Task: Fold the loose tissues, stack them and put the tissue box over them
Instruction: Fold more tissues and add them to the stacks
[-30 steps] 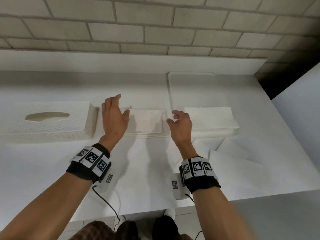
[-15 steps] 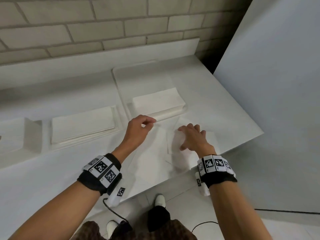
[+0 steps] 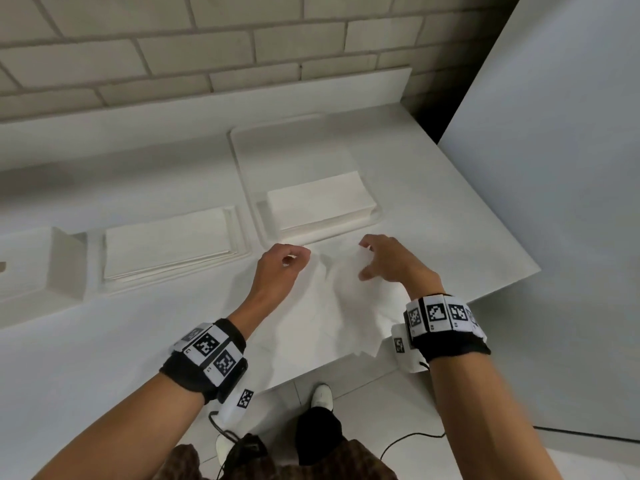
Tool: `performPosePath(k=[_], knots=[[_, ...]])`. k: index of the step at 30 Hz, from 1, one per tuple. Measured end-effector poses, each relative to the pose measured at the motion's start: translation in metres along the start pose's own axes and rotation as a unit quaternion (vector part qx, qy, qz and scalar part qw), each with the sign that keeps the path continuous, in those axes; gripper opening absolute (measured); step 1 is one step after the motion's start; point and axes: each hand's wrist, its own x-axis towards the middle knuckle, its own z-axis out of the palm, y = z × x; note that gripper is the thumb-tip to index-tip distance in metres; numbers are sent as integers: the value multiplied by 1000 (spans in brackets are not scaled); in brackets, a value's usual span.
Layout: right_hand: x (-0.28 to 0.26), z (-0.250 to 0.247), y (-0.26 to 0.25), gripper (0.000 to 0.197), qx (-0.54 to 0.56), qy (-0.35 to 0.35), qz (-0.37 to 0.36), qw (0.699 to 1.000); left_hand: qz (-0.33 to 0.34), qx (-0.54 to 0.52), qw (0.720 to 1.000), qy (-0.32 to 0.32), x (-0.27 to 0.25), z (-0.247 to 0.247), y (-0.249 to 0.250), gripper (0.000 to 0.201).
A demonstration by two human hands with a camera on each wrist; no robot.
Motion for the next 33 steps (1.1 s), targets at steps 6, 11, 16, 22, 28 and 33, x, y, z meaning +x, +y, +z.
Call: performPosePath(k=[6, 11, 16, 22, 28, 33], knots=[[-8, -19, -19, 36, 384, 56, -38, 921, -128, -230, 950, -166, 1, 18, 21, 51], [1, 0, 2, 32, 418, 148, 60, 894, -108, -130, 980, -101, 9, 21, 30, 13], [3, 16, 52, 67, 90, 142, 194, 967, -115, -111, 986, -38, 19, -18, 18, 14], [6, 33, 52, 64, 74, 149, 174, 971, -138, -216, 965, -59, 12, -43, 15, 23], [-9, 11, 48, 22, 324, 181, 42, 927, -59, -162, 985, 32, 4, -50, 18, 10], [-44, -27, 4, 20, 431, 94, -71, 894, -16, -169, 984, 56, 2, -50, 36, 13]])
